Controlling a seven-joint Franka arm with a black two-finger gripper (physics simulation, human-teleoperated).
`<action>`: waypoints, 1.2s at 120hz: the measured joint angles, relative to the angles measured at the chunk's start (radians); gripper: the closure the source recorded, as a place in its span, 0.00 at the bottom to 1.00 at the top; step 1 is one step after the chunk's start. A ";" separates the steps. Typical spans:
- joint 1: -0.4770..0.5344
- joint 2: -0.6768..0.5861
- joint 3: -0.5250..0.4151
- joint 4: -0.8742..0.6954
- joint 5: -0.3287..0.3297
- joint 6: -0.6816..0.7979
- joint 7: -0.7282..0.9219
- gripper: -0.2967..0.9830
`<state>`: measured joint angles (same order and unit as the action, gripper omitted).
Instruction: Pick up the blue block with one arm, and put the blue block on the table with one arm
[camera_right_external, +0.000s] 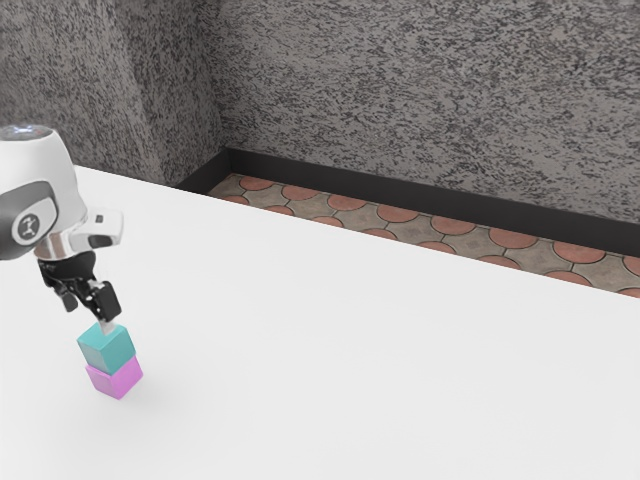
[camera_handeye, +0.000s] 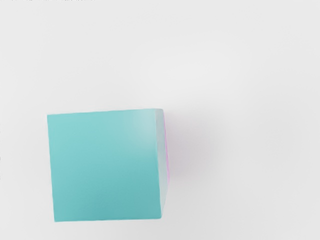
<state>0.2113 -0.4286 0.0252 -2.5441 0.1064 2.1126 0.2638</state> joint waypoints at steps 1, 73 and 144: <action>0.001 0.004 0.002 0.000 0.001 0.003 0.004 0.23; 0.037 0.145 0.037 0.014 -0.028 0.107 0.185 0.23; 0.049 0.233 0.036 0.047 -0.043 0.130 0.216 0.23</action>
<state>0.2607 -0.1957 0.0614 -2.4967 0.0630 2.2423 0.4794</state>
